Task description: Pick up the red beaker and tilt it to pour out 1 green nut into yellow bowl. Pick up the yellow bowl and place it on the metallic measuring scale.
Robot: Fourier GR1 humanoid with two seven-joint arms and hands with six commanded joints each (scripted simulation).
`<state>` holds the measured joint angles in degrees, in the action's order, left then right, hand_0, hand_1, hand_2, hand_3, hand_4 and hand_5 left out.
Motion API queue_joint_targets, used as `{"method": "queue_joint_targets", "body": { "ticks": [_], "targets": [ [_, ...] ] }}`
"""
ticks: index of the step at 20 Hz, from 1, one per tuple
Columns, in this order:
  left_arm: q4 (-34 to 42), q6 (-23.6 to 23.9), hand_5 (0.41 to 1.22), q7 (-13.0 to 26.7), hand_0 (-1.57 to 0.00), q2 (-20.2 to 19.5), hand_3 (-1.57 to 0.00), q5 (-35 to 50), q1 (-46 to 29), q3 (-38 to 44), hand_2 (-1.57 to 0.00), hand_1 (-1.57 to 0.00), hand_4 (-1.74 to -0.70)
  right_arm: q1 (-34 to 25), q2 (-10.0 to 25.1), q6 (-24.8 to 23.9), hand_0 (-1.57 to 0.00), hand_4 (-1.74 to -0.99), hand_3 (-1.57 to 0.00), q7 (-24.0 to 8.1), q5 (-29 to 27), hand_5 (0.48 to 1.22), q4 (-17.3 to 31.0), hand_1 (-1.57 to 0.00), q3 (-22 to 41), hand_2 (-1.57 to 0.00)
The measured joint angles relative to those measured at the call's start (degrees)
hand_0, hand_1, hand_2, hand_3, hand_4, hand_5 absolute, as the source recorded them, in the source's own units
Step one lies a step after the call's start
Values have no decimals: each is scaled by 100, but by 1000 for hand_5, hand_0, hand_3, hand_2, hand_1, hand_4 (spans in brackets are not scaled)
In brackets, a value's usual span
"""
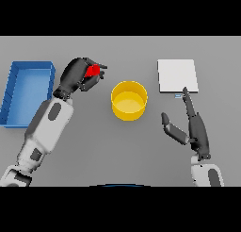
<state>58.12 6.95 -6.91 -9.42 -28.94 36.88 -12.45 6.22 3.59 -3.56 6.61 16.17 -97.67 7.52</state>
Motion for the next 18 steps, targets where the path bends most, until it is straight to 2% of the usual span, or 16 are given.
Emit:
{"method": "queue_joint_targets", "body": {
  "ticks": [3,6,8,9,12,14,18],
  "targets": [
    [123,-297,1153,495,-1566,-254,-1564,-652,312,-563,-1566,-1566,-1739,24,-44,37,1,-1069,1,101,-7,685,-61,1,63,1],
    [-4,-754,1186,608,-1569,-455,-1568,-1309,808,-1214,-1569,-1569,-1740,-20,-42,7,1,-1054,1,49,72,691,12,1,76,1],
    [-210,-1045,1199,722,-1569,-515,-1569,-1682,1104,-1587,-1569,-1570,-1740,33,-83,-18,1,-1068,1,175,104,689,-37,1,120,1],
    [-295,-1247,1203,616,-1570,-584,-1569,-1846,1298,-1783,-1570,-1570,-1689,51,-15,12,1,-1070,1,132,45,686,-69,1,55,1],
    [-548,-1762,1212,670,-1570,-609,-1570,-2277,1721,-2308,-1570,-1570,-1582,57,-68,79,1,-1063,1,246,-59,681,-22,1,69,1],
    [-766,-2002,1215,655,-1571,-568,-1570,-2592,1998,-2595,-1571,-1571,-1637,23,-95,71,1,-1057,1,103,-56,674,4,1,70,1],
    [-1254,-2231,1219,492,-1571,-419,-1571,-3151,2447,-3153,-1571,-1571,-1696,1,-17,128,1,-1066,1,62,-80,689,-1,1,42,1]
  ]
}}
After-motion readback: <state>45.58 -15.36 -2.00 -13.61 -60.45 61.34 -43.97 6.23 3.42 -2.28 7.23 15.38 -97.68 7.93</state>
